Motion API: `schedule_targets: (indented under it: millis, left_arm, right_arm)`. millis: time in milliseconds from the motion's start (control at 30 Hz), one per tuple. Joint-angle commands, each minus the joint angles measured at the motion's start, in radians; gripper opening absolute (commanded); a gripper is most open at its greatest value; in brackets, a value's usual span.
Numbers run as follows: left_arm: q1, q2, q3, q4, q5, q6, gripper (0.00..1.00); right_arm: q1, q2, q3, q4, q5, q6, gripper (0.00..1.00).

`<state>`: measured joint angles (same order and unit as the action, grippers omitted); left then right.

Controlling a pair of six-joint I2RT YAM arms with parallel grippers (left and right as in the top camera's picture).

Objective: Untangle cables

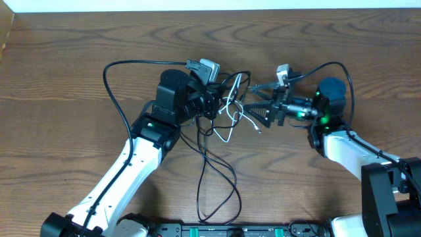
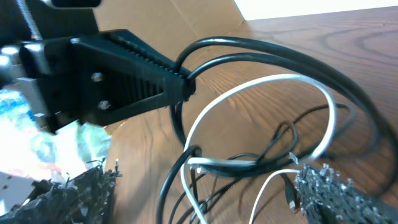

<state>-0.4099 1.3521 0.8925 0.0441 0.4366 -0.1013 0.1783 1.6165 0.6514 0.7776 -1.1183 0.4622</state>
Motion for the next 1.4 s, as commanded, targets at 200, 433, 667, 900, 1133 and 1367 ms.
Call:
schedule_targets:
  millis: [200,433,667,900,1133,1367]
  left_arm:
    - [-0.08,-0.016,0.004,0.017,0.061,-0.013,0.08]
    - [-0.088,-0.017,0.004,0.025,0.045,-0.013,0.08]
    - [-0.088,-0.016,0.004,0.022,0.023,0.002,0.08]
    - [-0.088,-0.016,0.004,-0.06,-0.221,0.002,0.08]
    - [-0.07,-0.016,0.004,-0.147,-0.42,0.001,0.08]
    - [0.013,-0.016,0.004,-0.212,-0.427,-0.002,0.08]
  right_arm:
    - [0.103,0.005,-0.001,-0.002,0.236,-0.014,0.87]
    - [0.105,0.005,-0.001,-0.031,0.266,-0.015,0.36]
    - [0.098,0.005,-0.001,-0.039,0.267,-0.014,0.01]
    - [0.062,0.005,-0.001,0.059,0.119,0.054,0.01]
    - [-0.021,0.005,-0.001,0.29,-0.175,0.206,0.01]
    - [-0.112,0.005,-0.001,0.423,-0.334,0.357,0.01]
